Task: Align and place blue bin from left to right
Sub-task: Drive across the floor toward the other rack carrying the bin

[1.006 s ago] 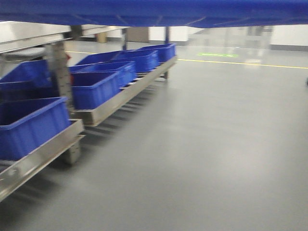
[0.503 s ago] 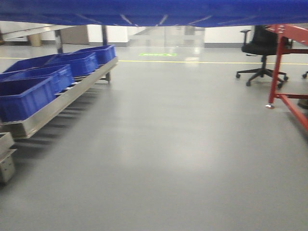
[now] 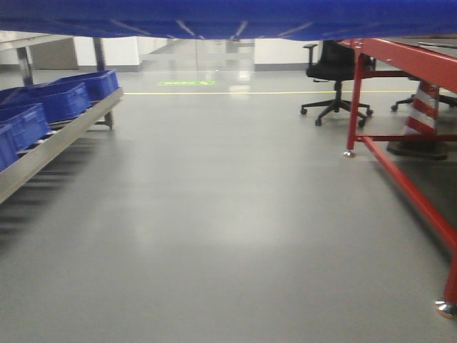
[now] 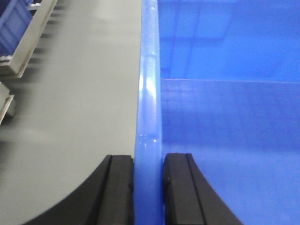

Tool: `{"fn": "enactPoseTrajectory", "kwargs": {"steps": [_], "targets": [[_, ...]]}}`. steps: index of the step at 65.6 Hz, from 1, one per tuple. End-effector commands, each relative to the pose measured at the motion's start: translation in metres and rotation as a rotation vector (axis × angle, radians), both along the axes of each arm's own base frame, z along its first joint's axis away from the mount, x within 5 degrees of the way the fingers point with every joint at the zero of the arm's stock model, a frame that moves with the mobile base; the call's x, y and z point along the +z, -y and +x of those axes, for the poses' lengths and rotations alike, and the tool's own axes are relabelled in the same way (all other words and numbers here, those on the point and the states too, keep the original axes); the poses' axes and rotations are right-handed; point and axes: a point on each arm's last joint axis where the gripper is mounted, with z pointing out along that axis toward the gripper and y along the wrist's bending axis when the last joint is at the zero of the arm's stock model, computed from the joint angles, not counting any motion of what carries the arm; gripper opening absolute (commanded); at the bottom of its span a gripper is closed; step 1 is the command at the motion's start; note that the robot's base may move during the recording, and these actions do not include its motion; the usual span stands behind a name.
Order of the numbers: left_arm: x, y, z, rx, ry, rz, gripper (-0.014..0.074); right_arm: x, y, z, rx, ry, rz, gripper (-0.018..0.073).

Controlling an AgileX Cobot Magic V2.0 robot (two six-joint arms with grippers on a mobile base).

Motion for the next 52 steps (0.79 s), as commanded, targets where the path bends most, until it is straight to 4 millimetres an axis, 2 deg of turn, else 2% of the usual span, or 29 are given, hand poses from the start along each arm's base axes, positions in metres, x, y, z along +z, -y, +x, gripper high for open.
{"fn": "enactPoseTrajectory", "kwargs": {"steps": [1,52], "targets": [[0.0089,0.0103,-0.0035,-0.101,0.064,-0.066,-0.0111,0.0159,-0.0123,0.0007,0.106,0.137,0.12,-0.0166],[0.0089,0.0103,-0.0035,-0.101,0.064,-0.066,-0.0111,0.0159,-0.0123,0.0007,0.106,0.137,0.12,-0.0166]]}}
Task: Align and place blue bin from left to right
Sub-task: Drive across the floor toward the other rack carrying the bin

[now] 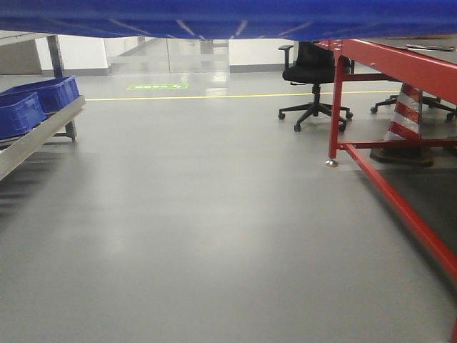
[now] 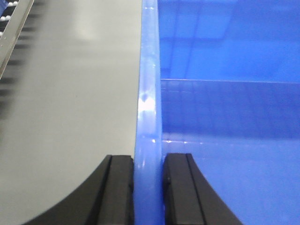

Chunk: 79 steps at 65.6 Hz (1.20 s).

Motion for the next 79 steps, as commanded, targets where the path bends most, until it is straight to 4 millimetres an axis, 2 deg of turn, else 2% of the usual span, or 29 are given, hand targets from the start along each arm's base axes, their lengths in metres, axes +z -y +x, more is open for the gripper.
{"fn": "enactPoseTrajectory", "kwargs": {"steps": [1,79], "targets": [[0.009,0.0102,-0.0035,-0.101,0.066,-0.065,-0.0111,0.016,-0.0124,0.0007,0.107,0.138,0.121,-0.0166],[0.0101,0.0088,-0.0016,-0.09,0.083,-0.05,-0.0111,0.016,-0.0126,0.0006,0.109,0.137,0.123,-0.0166]]}}
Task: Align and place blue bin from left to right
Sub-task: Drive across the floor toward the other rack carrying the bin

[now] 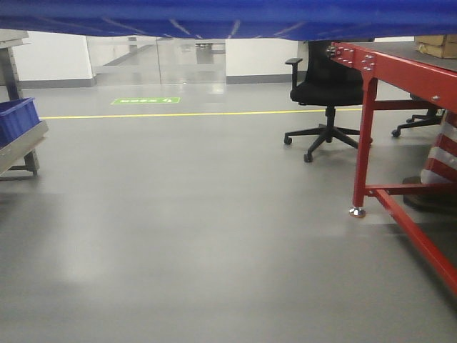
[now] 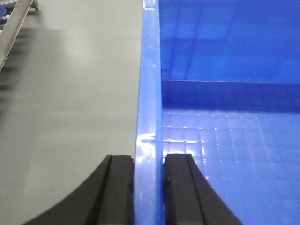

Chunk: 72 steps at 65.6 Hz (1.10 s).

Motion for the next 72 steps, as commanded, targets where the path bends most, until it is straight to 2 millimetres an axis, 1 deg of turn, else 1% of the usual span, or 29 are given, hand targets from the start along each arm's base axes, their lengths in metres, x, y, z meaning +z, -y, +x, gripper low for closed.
{"fn": "enactPoseTrajectory", "kwargs": {"steps": [1,72], "targets": [[0.0095,0.0094,-0.0019,-0.094,0.076,-0.056,-0.0111,0.0161,-0.0125,0.0007,0.108,0.139,0.122,-0.0166],[0.0105,0.0086,-0.0006,-0.086,0.093,-0.039,-0.0111,0.0168,-0.0132,0.0008,0.114,0.145,0.128,-0.0166]]}}
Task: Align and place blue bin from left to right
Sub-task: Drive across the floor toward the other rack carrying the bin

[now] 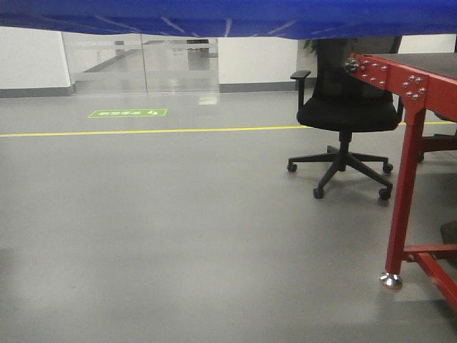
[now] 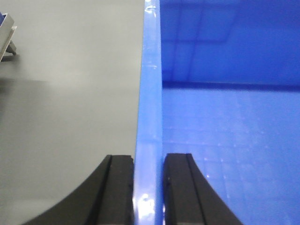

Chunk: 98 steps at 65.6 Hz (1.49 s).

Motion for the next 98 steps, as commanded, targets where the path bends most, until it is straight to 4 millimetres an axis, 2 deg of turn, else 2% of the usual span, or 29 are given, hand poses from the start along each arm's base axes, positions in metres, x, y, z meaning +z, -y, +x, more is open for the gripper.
{"fn": "enactPoseTrajectory", "kwargs": {"steps": [1,98], "targets": [[0.0099,0.0092,-0.0016,-0.094,0.082,-0.05,-0.0111,0.0165,-0.0126,0.0007,0.11,0.143,0.121,-0.0166],[0.0114,0.0078,-0.0009,-0.085,0.099,-0.034,-0.0111,0.0243,-0.0203,0.0009,0.177,0.213,0.191,-0.0166]]}}
